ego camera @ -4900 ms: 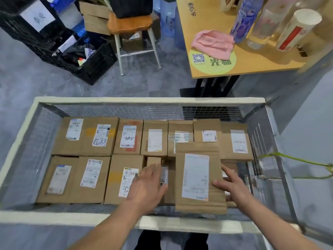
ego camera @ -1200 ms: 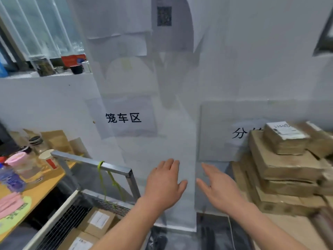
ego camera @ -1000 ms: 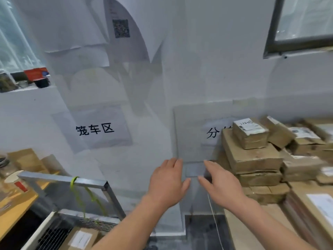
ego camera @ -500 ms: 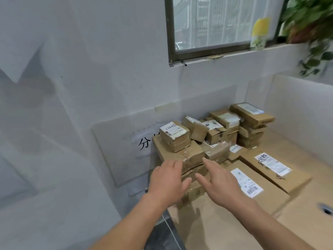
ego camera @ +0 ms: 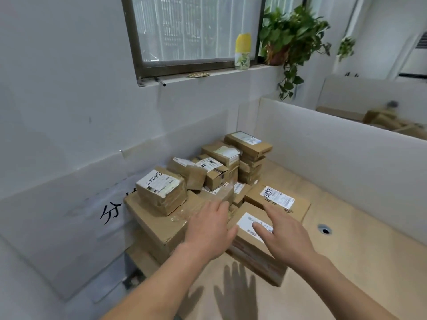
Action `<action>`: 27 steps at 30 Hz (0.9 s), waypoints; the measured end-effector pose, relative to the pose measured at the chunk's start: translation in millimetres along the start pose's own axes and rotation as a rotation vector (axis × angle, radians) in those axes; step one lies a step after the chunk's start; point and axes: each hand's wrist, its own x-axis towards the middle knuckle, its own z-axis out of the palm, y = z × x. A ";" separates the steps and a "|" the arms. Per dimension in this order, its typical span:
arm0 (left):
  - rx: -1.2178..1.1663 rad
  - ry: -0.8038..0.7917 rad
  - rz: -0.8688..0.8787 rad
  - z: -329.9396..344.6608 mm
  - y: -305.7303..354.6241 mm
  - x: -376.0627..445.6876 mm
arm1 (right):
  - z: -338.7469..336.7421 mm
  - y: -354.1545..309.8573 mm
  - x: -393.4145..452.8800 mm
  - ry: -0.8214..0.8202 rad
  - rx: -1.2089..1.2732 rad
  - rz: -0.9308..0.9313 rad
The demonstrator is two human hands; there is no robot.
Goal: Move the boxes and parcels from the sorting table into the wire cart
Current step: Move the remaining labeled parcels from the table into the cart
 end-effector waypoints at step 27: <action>0.072 -0.300 -0.006 127.2 27.9 123.1 | 82.7 133.5 99.0 -0.204 -0.047 0.139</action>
